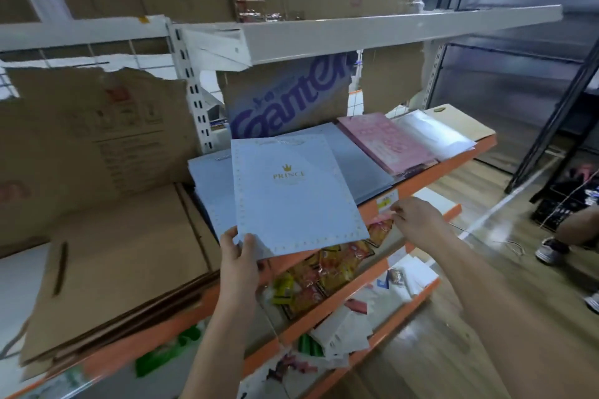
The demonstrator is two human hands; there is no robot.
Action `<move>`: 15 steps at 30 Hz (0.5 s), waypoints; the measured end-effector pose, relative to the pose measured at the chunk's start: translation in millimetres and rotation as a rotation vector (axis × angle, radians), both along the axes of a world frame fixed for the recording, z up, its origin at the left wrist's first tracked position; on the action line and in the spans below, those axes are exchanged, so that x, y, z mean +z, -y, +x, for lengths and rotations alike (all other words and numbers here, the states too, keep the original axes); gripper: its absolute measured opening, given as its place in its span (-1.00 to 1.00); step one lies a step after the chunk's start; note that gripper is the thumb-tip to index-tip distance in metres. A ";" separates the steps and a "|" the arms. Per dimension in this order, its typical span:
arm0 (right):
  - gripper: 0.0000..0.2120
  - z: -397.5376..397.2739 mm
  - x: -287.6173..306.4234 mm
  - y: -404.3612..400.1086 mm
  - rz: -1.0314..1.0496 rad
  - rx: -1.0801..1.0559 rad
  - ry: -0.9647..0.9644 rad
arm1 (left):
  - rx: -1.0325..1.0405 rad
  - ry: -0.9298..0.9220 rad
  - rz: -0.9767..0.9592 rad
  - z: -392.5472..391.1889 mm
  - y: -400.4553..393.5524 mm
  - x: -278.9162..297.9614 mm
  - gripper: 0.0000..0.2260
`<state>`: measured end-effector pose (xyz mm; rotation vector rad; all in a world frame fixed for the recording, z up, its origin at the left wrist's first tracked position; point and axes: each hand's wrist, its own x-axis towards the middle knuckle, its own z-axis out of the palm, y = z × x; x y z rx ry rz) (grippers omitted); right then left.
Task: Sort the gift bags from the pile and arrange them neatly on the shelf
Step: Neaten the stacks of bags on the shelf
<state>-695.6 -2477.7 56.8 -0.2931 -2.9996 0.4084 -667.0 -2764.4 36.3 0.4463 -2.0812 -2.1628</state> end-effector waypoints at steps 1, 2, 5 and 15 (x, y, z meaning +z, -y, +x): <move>-0.72 -2.9 -1.2 -9.2 -0.007 0.005 0.011 | 0.009 -0.008 -0.021 -7.6 -16.5 2.1 -0.77; -0.72 -6.1 -1.8 -17.5 -0.016 0.012 0.021 | 0.021 -0.014 -0.047 -15.8 -32.0 4.2 -0.74; -0.73 -21.0 -5.1 -40.3 -0.035 0.037 0.018 | 0.058 -0.034 -0.081 -43.7 -72.4 7.1 -0.70; -0.81 -89.5 -17.1 -95.0 -0.066 0.174 -0.010 | 0.157 -0.034 -0.274 -116.0 -146.1 -12.7 -0.64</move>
